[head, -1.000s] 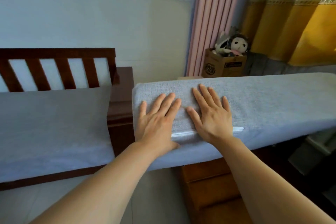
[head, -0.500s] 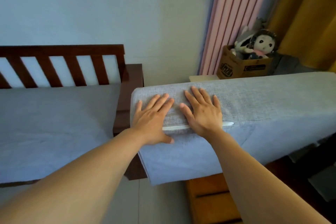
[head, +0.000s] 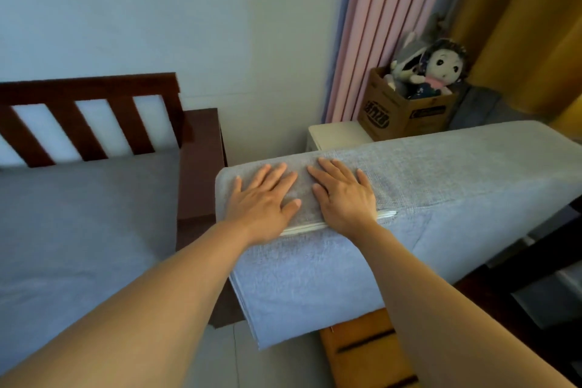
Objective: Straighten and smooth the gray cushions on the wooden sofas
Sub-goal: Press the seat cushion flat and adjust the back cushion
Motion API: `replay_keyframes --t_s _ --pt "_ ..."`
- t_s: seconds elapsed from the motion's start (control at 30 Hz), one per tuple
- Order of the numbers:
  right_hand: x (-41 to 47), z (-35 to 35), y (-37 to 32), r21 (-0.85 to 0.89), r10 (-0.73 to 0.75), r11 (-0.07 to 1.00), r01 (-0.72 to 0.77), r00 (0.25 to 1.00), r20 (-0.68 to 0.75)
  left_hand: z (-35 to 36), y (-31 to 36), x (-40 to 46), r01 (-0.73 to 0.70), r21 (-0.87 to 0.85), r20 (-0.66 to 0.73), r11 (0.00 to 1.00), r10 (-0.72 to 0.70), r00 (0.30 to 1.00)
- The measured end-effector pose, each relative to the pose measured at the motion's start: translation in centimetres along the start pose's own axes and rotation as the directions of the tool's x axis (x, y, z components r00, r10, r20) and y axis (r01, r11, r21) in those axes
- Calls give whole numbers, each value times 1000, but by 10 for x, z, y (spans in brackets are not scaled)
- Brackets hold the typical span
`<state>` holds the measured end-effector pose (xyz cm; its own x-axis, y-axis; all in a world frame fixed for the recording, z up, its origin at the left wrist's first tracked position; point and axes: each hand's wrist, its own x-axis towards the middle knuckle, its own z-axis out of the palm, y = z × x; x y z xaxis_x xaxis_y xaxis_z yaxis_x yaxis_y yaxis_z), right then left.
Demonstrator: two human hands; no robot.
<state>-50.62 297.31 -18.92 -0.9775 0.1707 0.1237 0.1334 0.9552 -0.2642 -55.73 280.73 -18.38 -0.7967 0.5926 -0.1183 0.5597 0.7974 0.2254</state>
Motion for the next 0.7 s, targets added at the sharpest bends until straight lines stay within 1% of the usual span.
replay_keyframes --t_s 0.2,0.3,0.43,0.7 --pt "-1 1 -9 -45 90 995 -87 994 60 -1 -5 24 -43 19 -62 999 44 997" --pt "1 2 -10 -76 121 991 -114 988 93 -2 -8 31 -66 41 -58 997 69 996" --pt "3 0 -13 -81 130 989 -122 986 105 -5 -11 42 -118 48 -47 992 121 992" --pt "5 0 -14 -68 142 988 -136 985 94 -3 -16 47 -160 74 -27 984 163 986"
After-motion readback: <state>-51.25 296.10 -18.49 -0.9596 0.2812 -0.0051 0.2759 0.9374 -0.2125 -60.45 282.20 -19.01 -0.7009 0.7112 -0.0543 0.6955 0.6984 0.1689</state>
